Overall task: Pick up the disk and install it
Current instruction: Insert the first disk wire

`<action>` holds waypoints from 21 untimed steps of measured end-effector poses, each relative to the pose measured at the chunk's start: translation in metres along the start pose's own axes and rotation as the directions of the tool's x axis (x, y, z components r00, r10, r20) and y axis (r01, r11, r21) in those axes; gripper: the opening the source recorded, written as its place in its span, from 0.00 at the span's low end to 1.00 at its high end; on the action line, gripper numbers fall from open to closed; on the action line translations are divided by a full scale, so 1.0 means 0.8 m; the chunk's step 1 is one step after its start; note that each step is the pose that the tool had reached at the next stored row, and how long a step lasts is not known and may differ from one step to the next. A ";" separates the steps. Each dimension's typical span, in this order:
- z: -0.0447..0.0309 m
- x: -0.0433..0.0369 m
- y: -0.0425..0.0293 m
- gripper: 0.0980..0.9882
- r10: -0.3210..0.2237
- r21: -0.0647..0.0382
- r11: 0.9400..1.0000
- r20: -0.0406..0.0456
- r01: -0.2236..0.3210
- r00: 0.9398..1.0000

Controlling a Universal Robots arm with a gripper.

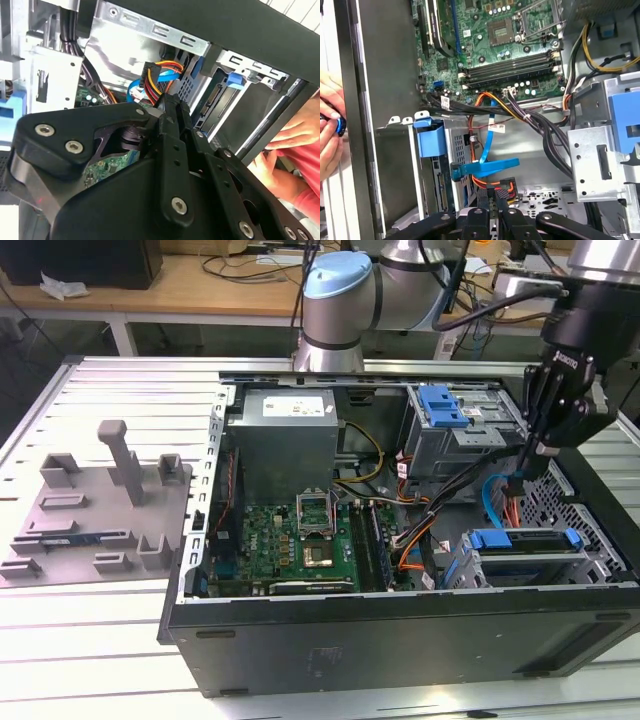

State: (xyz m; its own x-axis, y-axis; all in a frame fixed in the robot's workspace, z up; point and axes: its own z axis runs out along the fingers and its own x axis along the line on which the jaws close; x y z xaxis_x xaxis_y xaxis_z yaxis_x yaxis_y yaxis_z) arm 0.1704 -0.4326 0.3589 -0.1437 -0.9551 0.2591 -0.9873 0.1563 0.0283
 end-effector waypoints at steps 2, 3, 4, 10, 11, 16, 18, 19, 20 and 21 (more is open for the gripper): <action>-0.0039 0.003 -0.0008 0.08 -0.003 -0.009 1.000 0.012 0.003 1.000; -0.0055 0.005 -0.0012 0.08 -0.004 -0.012 1.000 0.017 0.004 1.000; -0.0064 0.007 -0.0024 0.08 -0.005 -0.016 1.000 0.024 0.005 1.000; -0.0042 0.017 -0.0072 0.08 -0.008 -0.020 1.000 0.042 0.008 0.999; -0.0038 0.018 -0.0080 0.08 -0.009 -0.020 1.000 0.045 0.009 0.999; -0.0020 0.026 -0.0108 0.08 -0.012 -0.021 1.000 0.054 0.014 0.998; -0.0009 0.030 -0.0122 0.08 -0.014 -0.021 1.000 0.055 0.015 0.998; -0.0003 0.032 -0.0129 0.08 -0.015 -0.021 1.000 0.056 0.016 0.998; 0.0008 0.036 -0.0140 0.08 -0.015 -0.021 1.000 0.056 0.017 0.998; 0.0016 0.040 -0.0148 0.08 -0.016 -0.021 1.000 0.056 0.017 0.998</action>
State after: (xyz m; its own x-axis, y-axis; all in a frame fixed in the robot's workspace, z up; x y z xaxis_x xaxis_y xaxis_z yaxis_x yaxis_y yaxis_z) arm 0.1774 -0.4651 0.3655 -0.1319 -0.9700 0.2041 -0.9880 0.1454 0.0527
